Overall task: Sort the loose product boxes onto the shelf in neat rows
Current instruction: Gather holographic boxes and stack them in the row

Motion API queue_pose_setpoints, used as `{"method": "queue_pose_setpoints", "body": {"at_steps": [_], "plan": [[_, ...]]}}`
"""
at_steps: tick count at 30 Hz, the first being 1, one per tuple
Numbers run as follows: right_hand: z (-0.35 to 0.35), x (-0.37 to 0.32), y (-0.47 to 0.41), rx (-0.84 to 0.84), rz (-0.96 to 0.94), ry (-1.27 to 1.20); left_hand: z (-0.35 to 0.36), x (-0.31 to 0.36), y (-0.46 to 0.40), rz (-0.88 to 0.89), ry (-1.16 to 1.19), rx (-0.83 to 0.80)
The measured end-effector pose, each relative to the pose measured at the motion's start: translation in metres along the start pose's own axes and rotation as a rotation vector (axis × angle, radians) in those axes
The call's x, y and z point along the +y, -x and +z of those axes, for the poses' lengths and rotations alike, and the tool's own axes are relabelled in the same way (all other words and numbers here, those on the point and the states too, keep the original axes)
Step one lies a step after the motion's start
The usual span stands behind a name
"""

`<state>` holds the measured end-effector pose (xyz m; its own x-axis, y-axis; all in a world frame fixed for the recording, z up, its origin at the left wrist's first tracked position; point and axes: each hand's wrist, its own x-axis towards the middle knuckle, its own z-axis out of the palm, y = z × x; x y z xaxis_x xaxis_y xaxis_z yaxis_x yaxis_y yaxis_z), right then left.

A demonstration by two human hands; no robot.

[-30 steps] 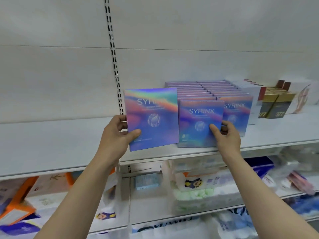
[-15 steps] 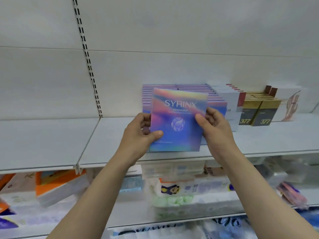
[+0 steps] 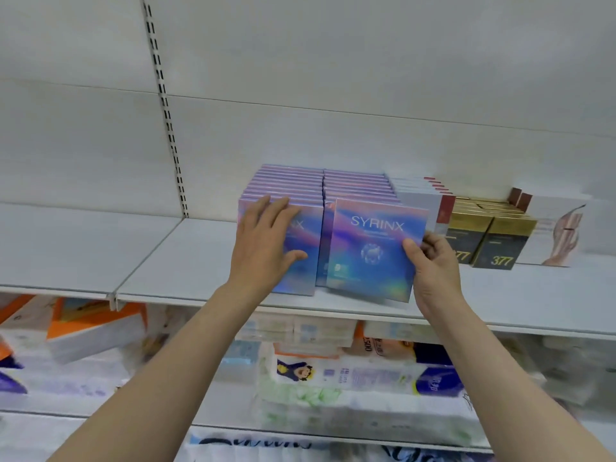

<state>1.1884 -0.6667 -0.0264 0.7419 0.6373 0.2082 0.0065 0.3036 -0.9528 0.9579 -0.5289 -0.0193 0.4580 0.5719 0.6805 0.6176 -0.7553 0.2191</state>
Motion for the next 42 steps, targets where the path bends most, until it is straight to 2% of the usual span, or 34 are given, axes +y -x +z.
{"method": "queue_pose_setpoints", "body": {"at_steps": [4, 7, 14, 23, 30, 35, 42], "plan": [[0.013, 0.009, -0.005, 0.042, -0.105, 0.307, 0.001, -0.001, 0.001, -0.011, -0.067, -0.014], [0.018, 0.014, -0.007, 0.074, -0.16, 0.434, -0.001, -0.006, 0.0, -0.028, -0.105, -0.03], [0.023, 0.024, 0.0, -0.056, -0.066, 0.478, -0.003, -0.027, -0.004, -0.06, -0.129, -0.075], [0.033, 0.024, -0.006, -0.041, -0.02, 0.493, -0.003, -0.039, -0.014, -0.052, -0.038, -0.06], [0.032, 0.02, -0.002, -0.062, -0.023, 0.512, -0.01, -0.034, -0.034, 0.103, -0.184, -0.136], [0.035, 0.022, -0.002, -0.042, -0.017, 0.489, -0.004, -0.022, -0.047, 0.192, -0.153, -0.27], [0.034, 0.022, -0.004, -0.054, -0.021, 0.58, -0.007, -0.028, -0.048, 0.236, -0.152, -0.221]]}}
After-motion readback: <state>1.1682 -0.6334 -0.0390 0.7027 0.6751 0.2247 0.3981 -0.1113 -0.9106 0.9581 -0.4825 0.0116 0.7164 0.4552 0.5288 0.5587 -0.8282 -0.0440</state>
